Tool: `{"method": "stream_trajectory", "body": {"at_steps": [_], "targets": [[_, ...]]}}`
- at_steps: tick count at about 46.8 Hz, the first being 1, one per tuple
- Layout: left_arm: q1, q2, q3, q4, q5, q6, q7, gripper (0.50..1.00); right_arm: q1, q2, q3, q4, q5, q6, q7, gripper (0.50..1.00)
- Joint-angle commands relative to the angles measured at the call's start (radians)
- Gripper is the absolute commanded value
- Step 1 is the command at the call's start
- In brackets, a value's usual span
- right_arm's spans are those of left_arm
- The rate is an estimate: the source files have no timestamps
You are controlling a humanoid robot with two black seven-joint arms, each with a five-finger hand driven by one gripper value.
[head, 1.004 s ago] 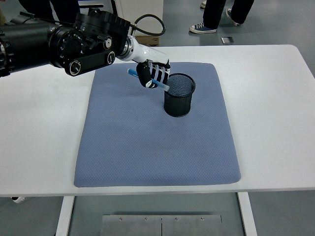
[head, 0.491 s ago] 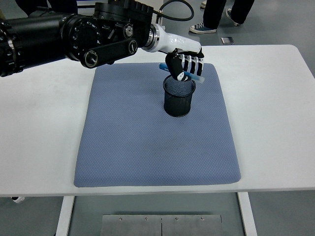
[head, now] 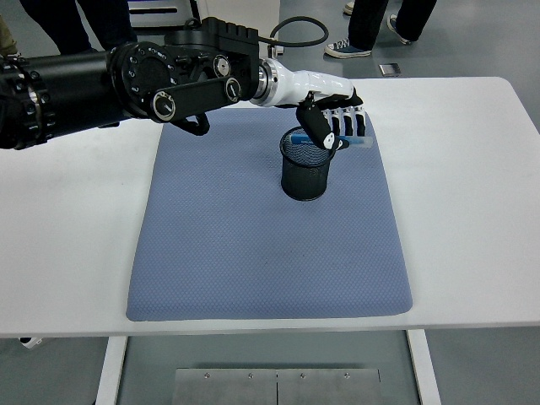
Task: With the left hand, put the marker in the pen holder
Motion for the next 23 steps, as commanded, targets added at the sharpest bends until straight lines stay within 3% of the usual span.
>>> {"method": "stream_trajectory", "body": {"at_steps": [1,10,16,18,23], "targets": [[0.01,0.0,0.001,0.0,-0.034,0.026,0.0,0.5,0.0,0.0,0.0,0.0,0.0,0.0,0.0,1.0],[0.031,0.0,-0.001,0.0,-0.08,0.07,-0.003,0.5,0.0,0.0,0.0,0.0,0.0,0.0,0.0,1.0],[0.048,0.0,0.001,0.0,-0.108,0.086,-0.004,0.531,0.0,0.0,0.0,0.0,0.0,0.0,0.0,1.0],[0.051,0.0,0.001,0.0,-0.109,0.09,-0.004,0.563,0.0,0.0,0.0,0.0,0.0,0.0,0.0,1.0],[0.051,0.0,0.001,-0.001,-0.116,0.104,-0.004,0.712,0.0,0.0,0.0,0.0,0.0,0.0,0.0,1.0]]}}
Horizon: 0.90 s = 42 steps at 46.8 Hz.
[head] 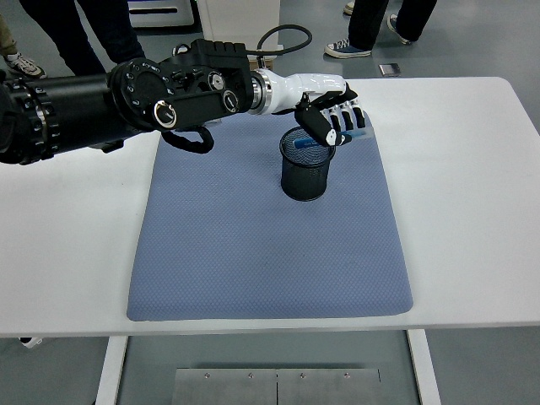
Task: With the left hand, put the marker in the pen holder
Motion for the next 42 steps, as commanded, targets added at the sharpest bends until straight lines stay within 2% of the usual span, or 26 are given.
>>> {"method": "stream_trajectory", "body": {"at_steps": [1,3,5,12,15,17,25,33,42], "targets": [[0.002,0.0,0.0,0.0,-0.005,0.007,0.0,0.751,-0.001,0.0,0.0,0.0,0.0,0.0,0.0,1.0],[0.0,0.0,0.0,-0.002,-0.005,0.008,0.0,0.833,-0.001,0.0,0.0,0.0,0.0,0.0,0.0,1.0],[0.0,0.0,0.0,-0.002,-0.007,0.008,0.0,0.894,-0.001,0.0,0.0,0.0,0.0,0.0,0.0,1.0],[-0.001,0.0,-0.001,-0.002,-0.007,0.007,0.0,0.956,-0.001,0.0,0.0,0.0,0.0,0.0,0.0,1.0],[-0.003,0.0,-0.001,-0.002,-0.011,0.007,0.0,0.965,-0.001,0.0,0.0,0.0,0.0,0.0,0.0,1.0],[-0.004,0.0,-0.001,-0.002,-0.022,0.007,0.0,0.994,-0.001,0.0,0.0,0.0,0.0,0.0,0.0,1.0],[-0.02,0.002,-0.02,0.0,-0.09,0.007,0.0,1.0,-0.001,0.0,0.0,0.0,0.0,0.0,0.0,1.0],[-0.008,0.043,-0.046,0.027,-0.146,0.008,0.0,1.0,-0.001,0.0,0.0,0.0,0.0,0.0,0.0,1.0],[0.117,0.118,-0.21,0.116,-0.176,0.005,-0.001,1.0,-0.001,0.0,0.0,0.0,0.0,0.0,0.0,1.0]]}}
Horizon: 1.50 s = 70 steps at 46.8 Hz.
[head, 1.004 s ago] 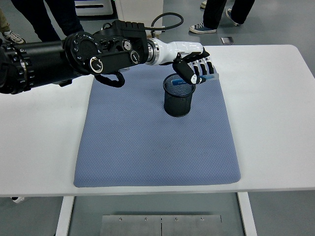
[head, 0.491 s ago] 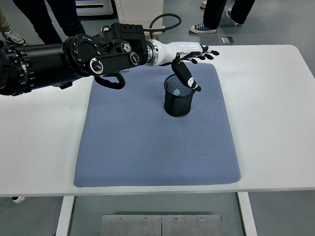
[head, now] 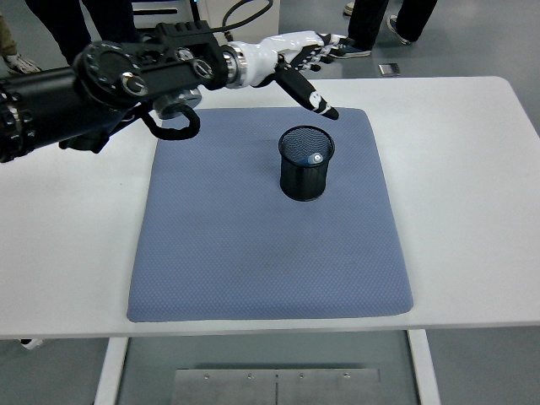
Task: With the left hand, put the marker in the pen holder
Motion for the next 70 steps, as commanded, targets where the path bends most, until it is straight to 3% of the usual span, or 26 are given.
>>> {"method": "stream_trajectory", "body": {"at_steps": [1,9,21,25,35,53,70], "targets": [[0.049,0.04,-0.087,0.038,-0.001,-0.001,0.0,1.0,0.0,0.0,0.0,0.0,0.0,0.0,0.0,1.0],[0.102,0.086,-0.153,0.081,0.006,0.002,0.0,1.0,0.0,0.0,0.0,0.0,0.0,0.0,0.0,1.0],[0.151,0.095,-0.173,0.127,-0.006,0.031,0.0,1.0,0.0,0.0,0.0,0.0,0.0,0.0,0.0,1.0],[0.196,0.127,-0.209,0.125,-0.017,0.055,0.0,1.0,0.0,0.0,0.0,0.0,0.0,0.0,0.0,1.0],[0.289,0.225,-0.285,0.127,-0.023,0.046,0.0,1.0,0.0,0.0,0.0,0.0,0.0,0.0,0.0,1.0],[0.49,0.265,-0.583,0.128,-0.026,0.006,0.0,1.0,0.0,0.0,0.002,0.0,0.0,0.0,0.0,1.0],[0.576,0.261,-0.689,0.128,-0.027,0.003,0.002,1.0,0.0,0.0,0.0,0.0,0.0,0.0,0.0,1.0]]}}
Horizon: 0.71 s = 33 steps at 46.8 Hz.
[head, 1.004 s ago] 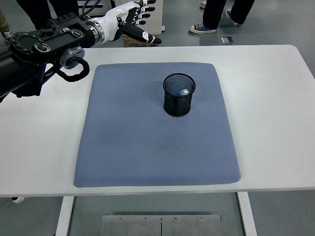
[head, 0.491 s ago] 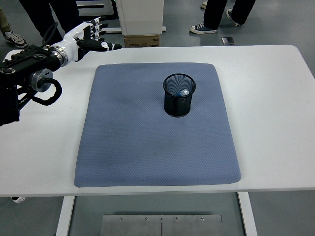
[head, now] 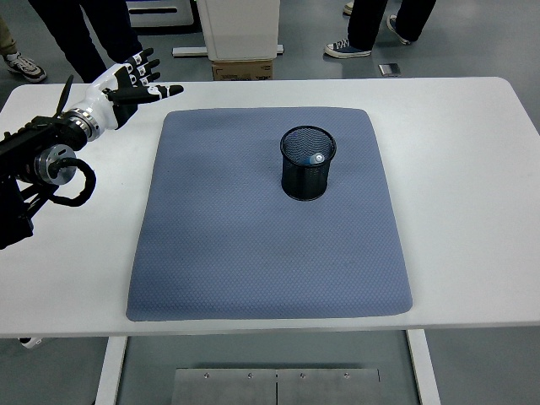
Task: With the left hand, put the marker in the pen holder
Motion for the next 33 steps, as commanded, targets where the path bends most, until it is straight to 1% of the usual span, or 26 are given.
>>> {"method": "stream_trajectory", "body": {"at_steps": [1,11,18,26,33], "targets": [[0.022,-0.003,-0.027,-0.002,0.0,0.0,0.0,1.0,0.0,0.0,0.0,0.0,0.0,0.0,0.0,1.0],[0.077,-0.008,-0.1,-0.002,0.0,-0.003,0.0,1.0,0.0,0.0,0.0,0.0,0.0,0.0,0.0,1.0],[0.08,-0.001,-0.116,-0.002,0.001,-0.006,0.0,1.0,0.0,0.0,0.0,0.0,0.0,0.0,0.0,1.0],[0.095,-0.001,-0.136,-0.002,-0.018,-0.049,0.0,1.0,0.0,0.0,0.0,0.003,-0.003,0.0,0.0,1.0],[0.122,-0.008,-0.151,-0.002,-0.04,-0.052,0.0,1.0,0.001,0.0,-0.002,0.002,-0.008,0.002,0.0,1.0]]}}
